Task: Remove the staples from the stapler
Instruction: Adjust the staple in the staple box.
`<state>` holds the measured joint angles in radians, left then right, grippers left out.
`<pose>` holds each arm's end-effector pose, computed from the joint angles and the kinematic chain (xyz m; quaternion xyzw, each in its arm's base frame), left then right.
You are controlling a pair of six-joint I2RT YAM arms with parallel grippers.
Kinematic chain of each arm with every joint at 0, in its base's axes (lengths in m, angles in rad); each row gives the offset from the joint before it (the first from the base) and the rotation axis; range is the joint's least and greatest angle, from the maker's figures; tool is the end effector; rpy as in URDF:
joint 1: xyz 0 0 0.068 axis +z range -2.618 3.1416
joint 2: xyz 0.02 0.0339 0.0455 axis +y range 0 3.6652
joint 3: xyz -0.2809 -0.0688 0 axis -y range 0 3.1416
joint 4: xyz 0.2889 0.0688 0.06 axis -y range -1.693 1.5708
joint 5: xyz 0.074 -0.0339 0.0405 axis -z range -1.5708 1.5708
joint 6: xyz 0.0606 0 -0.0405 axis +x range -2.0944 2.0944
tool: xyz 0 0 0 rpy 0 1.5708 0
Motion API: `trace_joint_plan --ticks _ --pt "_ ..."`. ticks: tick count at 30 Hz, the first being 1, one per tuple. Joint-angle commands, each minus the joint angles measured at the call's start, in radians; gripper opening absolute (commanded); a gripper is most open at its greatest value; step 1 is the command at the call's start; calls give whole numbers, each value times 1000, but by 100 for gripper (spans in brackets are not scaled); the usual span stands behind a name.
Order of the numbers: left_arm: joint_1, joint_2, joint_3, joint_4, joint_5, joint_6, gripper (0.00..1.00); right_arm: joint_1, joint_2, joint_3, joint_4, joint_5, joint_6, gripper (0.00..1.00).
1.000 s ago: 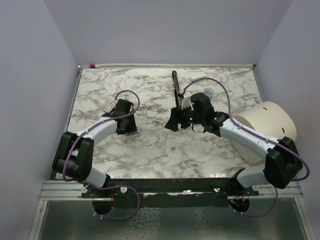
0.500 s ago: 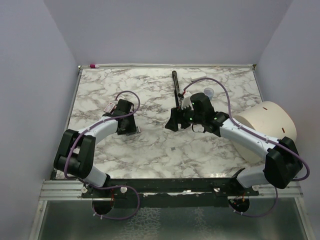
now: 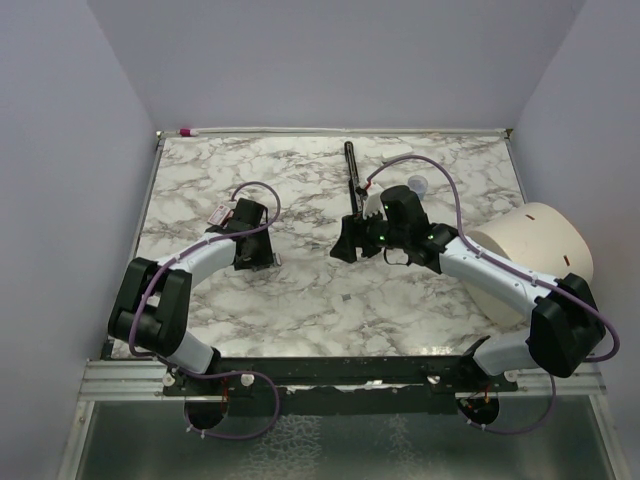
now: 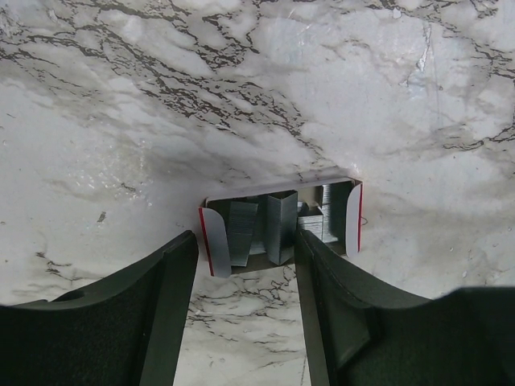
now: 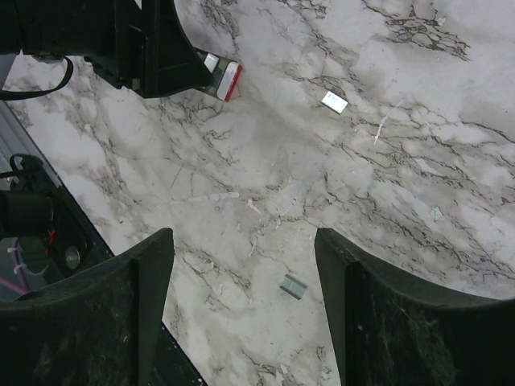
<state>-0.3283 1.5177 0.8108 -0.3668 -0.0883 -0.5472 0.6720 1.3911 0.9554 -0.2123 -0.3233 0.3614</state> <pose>0.3120 -0.1006 0.1339 -0.1166 0.9613 -0.0654 0.2407 0.2712 0.2403 0.2430 -0.2075 0.8620 0.3424 0.3108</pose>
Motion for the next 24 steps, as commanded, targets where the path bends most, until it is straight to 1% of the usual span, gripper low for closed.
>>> trace_joint_plan --ticks 1,4,7,11,13,17,19,21,24 --pt "4 -16 -15 27 11 -2 54 -4 -16 -3 7 13 -15 70" --pt "4 -46 -25 36 16 -5 54 -3 -13 -1 7 12 -15 70" --pt "5 -75 -35 49 24 -10 57 -4 -9 -3 10 9 -15 70" --pt "4 -113 -46 59 21 -18 58 -3 -8 -7 11 7 -13 70" --pt "3 -131 -53 67 16 -19 60 -3 -10 -10 8 8 -14 70" --pt "5 -109 -44 68 22 -14 63 -3 -16 -14 8 12 -14 70" --pt "6 -83 -32 61 24 -11 62 -3 -19 -12 7 13 -14 70" --pt "5 -72 -30 64 23 -10 58 -4 -19 -11 2 16 -15 70" --pt "6 -57 -28 58 23 -7 57 -4 -22 -13 1 18 -15 70"
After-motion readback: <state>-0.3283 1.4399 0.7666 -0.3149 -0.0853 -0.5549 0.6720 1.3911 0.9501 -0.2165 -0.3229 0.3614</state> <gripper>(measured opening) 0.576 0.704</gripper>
